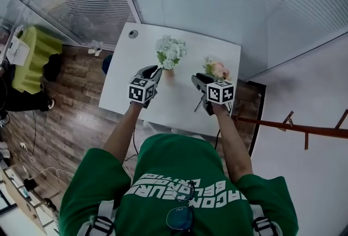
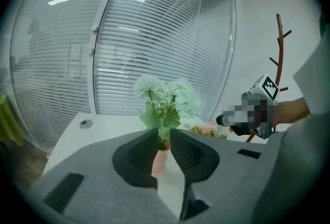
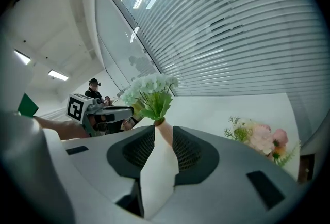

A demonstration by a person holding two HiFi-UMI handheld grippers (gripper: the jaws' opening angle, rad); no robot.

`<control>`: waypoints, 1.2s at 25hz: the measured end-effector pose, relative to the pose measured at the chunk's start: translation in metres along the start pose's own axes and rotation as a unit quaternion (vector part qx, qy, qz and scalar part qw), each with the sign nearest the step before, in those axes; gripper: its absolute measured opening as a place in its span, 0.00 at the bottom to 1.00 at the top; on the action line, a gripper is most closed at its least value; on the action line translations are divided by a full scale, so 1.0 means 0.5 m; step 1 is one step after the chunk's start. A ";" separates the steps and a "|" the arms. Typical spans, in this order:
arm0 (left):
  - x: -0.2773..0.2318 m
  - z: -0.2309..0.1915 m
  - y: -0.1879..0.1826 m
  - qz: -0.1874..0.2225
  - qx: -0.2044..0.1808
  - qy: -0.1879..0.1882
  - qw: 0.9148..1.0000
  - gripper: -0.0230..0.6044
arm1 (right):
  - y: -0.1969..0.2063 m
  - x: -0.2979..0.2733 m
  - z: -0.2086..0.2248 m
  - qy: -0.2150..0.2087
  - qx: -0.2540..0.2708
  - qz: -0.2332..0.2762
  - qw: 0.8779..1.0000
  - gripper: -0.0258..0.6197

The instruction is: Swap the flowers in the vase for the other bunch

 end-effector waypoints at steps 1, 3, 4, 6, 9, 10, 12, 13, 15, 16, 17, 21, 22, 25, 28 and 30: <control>0.007 0.003 -0.002 0.004 0.000 -0.001 1.000 0.13 | 0.000 0.007 -0.004 0.002 0.003 0.002 1.000 0.18; 0.024 0.005 -0.005 0.010 -0.003 0.000 1.000 0.13 | -0.004 0.021 -0.016 0.012 0.011 0.011 1.000 0.18; 0.034 0.006 -0.004 0.013 -0.006 0.000 1.000 0.13 | -0.002 0.028 -0.023 0.019 0.017 0.016 1.000 0.18; 0.054 0.004 0.000 0.019 -0.014 -0.001 1.000 0.13 | 0.007 0.042 -0.040 0.038 0.031 0.026 0.998 0.18; 0.083 -0.004 -0.004 0.031 -0.028 0.003 0.999 0.13 | 0.014 0.062 -0.067 0.062 0.049 0.043 0.996 0.18; 0.095 -0.007 -0.006 0.034 -0.031 0.006 0.999 0.13 | 0.013 0.068 -0.079 0.070 0.051 0.051 0.995 0.18; 0.125 -0.011 -0.004 0.038 -0.034 0.013 0.999 0.12 | 0.015 0.084 -0.108 0.090 0.051 0.069 0.992 0.13; 0.142 -0.014 -0.001 0.041 -0.035 0.016 0.998 0.11 | 0.017 0.091 -0.124 0.100 0.047 0.081 0.991 0.12; 0.177 -0.016 0.004 0.045 -0.038 0.023 0.998 0.09 | 0.023 0.103 -0.161 0.115 0.041 0.102 0.987 0.10; 0.193 -0.016 0.008 0.046 -0.040 0.027 0.998 0.08 | 0.028 0.108 -0.181 0.122 0.040 0.110 0.986 0.09; 0.208 -0.015 0.014 0.046 -0.042 0.031 0.998 0.08 | 0.034 0.113 -0.200 0.127 0.040 0.117 0.984 0.09; 0.262 -0.015 0.043 0.045 -0.046 0.052 0.997 0.05 | 0.066 0.123 -0.268 0.136 0.027 0.137 0.981 0.07; 0.275 -0.014 0.049 0.045 -0.045 0.057 0.996 0.05 | 0.074 0.125 -0.282 0.137 0.027 0.140 0.980 0.07; 0.313 -0.008 0.062 0.053 -0.049 0.068 0.995 0.05 | 0.090 0.133 -0.320 0.143 0.031 0.148 0.978 0.06; 0.349 -0.010 0.076 0.061 -0.055 0.066 0.994 0.05 | 0.101 0.142 -0.352 0.151 0.034 0.159 0.975 0.06; 0.369 -0.012 0.085 0.064 -0.057 0.063 0.994 0.05 | 0.108 0.147 -0.372 0.156 0.038 0.164 0.973 0.06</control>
Point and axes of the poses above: the fingertips, and each gripper's own axes: x backward along the fingers, z to its right, y out of its underside, the point moved 6 cm from there along x, backward along the fingers, and after that the axes turned 8 degrees about y, right-handed, at the moved point
